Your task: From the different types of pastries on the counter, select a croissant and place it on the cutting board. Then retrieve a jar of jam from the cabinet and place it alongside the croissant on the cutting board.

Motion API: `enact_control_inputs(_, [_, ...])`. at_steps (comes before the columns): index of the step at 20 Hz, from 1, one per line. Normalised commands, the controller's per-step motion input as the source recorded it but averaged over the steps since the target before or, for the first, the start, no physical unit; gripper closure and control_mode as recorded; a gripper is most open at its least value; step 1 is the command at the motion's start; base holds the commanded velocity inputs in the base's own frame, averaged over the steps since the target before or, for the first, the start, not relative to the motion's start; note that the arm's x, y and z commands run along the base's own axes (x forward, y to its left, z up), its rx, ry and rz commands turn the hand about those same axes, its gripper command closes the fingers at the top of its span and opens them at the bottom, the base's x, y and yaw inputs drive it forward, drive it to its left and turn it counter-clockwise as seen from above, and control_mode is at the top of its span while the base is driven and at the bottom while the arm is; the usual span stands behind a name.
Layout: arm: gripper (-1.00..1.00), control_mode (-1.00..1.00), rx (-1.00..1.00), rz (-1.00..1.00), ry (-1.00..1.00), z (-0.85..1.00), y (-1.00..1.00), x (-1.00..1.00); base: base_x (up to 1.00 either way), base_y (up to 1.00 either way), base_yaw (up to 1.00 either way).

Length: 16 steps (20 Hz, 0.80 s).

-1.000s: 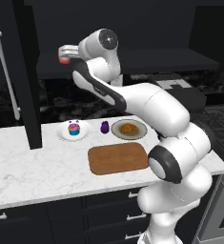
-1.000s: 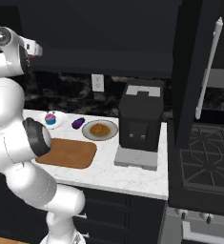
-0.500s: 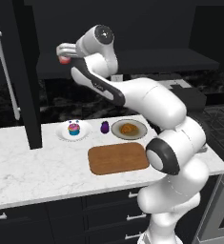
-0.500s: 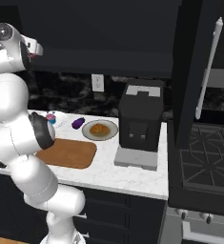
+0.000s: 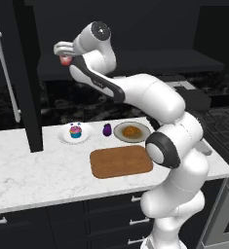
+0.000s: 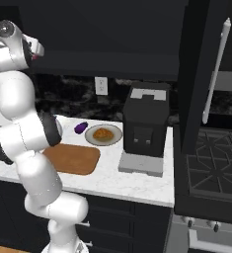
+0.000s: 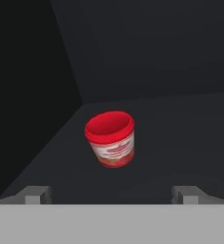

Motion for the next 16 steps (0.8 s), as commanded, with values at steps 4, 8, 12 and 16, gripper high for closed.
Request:
enact_control_inputs(4, [-1.00, -1.00, 0.00, 0.00, 0.00, 0.00, 0.05, 0.36, 0.00, 0.00, 0.00])
enact_control_inputs(8, [-1.00, -1.00, 0.00, 0.00, 0.00, 0.00, 0.01, 0.29, 0.00, 0.00, 0.00])
enact_control_inputs(12, [-1.00, -1.00, 0.00, 0.00, 0.00, 0.00, 0.26, 0.10, 0.00, 0.00, 0.00])
enact_control_inputs(16, [-1.00, -1.00, 0.00, 0.00, 0.00, 0.00, 0.14, 0.09, 0.00, 0.00, 0.00])
